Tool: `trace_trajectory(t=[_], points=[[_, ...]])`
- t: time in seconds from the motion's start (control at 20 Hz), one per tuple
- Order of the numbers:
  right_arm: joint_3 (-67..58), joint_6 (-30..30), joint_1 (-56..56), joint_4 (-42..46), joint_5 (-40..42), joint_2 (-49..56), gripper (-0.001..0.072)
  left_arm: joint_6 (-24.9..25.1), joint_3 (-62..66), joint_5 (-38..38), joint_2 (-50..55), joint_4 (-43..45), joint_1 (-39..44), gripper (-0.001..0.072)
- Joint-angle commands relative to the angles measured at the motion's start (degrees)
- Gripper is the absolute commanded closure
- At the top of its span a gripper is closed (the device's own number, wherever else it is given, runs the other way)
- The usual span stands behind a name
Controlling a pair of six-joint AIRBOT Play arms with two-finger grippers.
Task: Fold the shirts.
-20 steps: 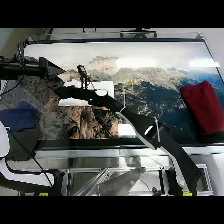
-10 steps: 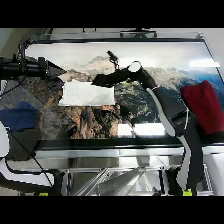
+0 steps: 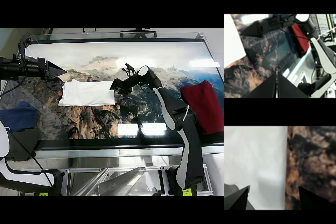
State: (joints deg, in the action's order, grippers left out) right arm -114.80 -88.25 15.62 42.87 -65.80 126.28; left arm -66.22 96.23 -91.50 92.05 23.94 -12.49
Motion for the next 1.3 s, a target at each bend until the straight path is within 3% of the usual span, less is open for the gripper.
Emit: trace_trajectory(t=[0.0, 0.15, 0.25, 0.4, 0.5, 0.65, 0.85, 1.05, 1.25], points=[[0.02, 2.16, 1.03, -5.64, 2.78, 2.34, 0.0021, 1.40, -0.02, 0.15, 0.02, -0.02, 0.02, 0.0692], [0.00, 2.86, 3.21, -5.70, 5.55, 3.37, 0.0027, 1.75, -0.02, 0.09, 0.02, 0.00, 0.02, 0.0692], [0.02, 3.96, 4.33, -6.36, 6.73, 3.87, 0.0299, 1.79, -0.02, 0.04, 0.02, 0.02, 0.02, 0.0692], [0.00, 10.12, 4.44, -13.46, 5.92, 3.54, 0.0589, 1.79, -0.02, -0.09, 0.02, 0.04, 0.02, 0.0692], [0.00, 11.80, 4.13, -16.11, 5.57, 1.57, 0.0692, 1.79, -0.02, -0.04, 0.02, 0.07, 0.02, 0.0692], [0.00, 12.22, 1.99, -15.93, 4.13, -4.85, 0.0693, 1.79, -0.02, -0.07, 0.02, 0.42, 0.02, 0.0692], [0.02, 11.21, -1.77, -15.43, -4.24, -16.28, 0.0694, 1.77, -0.02, -1.51, 0.02, 0.46, 0.02, 0.0692], [0.39, 3.65, -8.92, -3.50, -16.26, -25.46, 0.0694, 1.64, -0.96, -4.98, -0.37, -0.04, 0.02, 0.0694], [7.10, 3.43, -19.04, -2.45, -21.42, -36.96, 0.0694, 3.08, -15.04, -2.71, -8.26, 0.07, 0.00, 0.0693]])
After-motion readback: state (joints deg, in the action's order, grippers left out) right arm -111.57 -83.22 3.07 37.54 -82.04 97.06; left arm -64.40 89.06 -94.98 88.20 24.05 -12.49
